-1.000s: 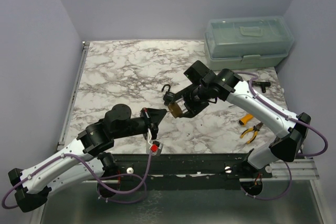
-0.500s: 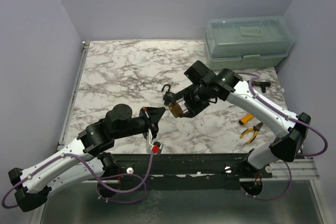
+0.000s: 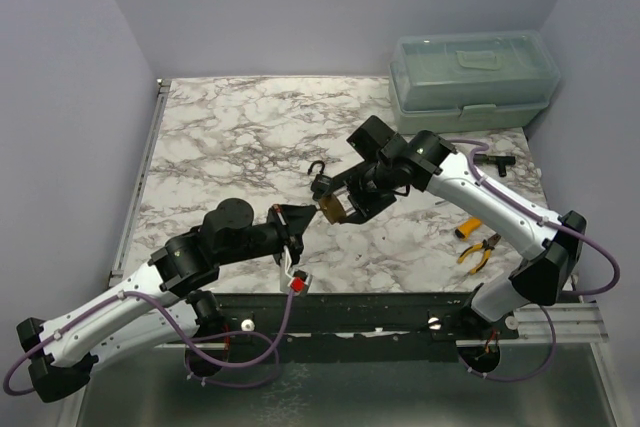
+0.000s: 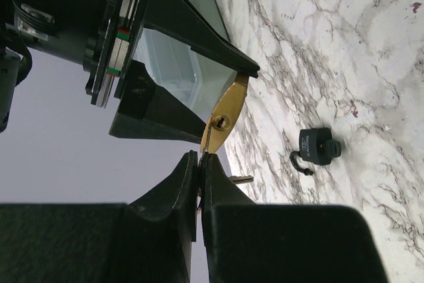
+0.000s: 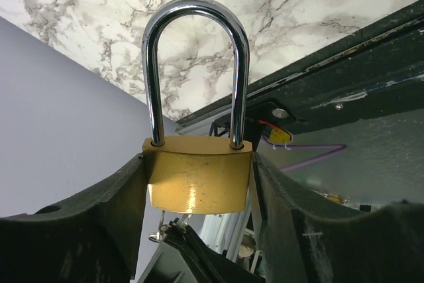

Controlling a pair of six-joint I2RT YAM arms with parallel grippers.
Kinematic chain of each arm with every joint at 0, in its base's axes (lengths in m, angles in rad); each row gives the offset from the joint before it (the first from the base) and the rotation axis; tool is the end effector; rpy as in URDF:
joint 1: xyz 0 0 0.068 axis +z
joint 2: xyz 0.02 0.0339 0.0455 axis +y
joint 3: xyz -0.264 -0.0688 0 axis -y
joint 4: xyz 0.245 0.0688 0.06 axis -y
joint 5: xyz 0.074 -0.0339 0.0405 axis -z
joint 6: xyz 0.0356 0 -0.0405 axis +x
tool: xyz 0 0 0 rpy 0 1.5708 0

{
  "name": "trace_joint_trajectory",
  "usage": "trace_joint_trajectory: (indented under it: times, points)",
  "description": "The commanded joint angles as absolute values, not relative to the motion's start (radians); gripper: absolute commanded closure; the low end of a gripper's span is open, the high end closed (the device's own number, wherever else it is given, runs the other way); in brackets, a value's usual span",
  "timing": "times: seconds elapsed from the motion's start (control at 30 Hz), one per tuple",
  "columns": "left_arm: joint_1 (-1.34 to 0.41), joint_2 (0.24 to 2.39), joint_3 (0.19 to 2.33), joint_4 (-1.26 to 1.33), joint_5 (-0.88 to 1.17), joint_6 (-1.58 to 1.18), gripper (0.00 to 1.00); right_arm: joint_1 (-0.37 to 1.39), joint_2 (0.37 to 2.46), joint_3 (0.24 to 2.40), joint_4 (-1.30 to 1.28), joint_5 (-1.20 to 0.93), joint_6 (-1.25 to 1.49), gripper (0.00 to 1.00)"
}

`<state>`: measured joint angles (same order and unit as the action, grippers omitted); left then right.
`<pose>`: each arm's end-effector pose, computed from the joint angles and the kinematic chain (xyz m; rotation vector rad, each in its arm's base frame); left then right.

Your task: Unlock with the key

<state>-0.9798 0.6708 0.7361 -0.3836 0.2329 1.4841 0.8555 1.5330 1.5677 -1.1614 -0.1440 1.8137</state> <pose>0.0806 -0.1349 0.3195 1.8216 0.4737 0.1260 0.1927 0.2296 0.3471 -1.3504 -2.7064 -0.7149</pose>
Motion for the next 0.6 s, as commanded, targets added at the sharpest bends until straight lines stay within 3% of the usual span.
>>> trace_joint_trajectory:
  times: [0.0, 0.57]
  points:
    - [-0.992, 0.678, 0.718, -0.37, 0.222, 1.492, 1.0, 0.857, 1.554, 1.601, -1.111, -0.173, 1.837, 1.0]
    - [-0.997, 0.645, 0.728, -0.388, 0.192, 1.492, 1.0, 0.839, 1.501, 1.564, -1.107, -0.156, 1.87, 1.0]
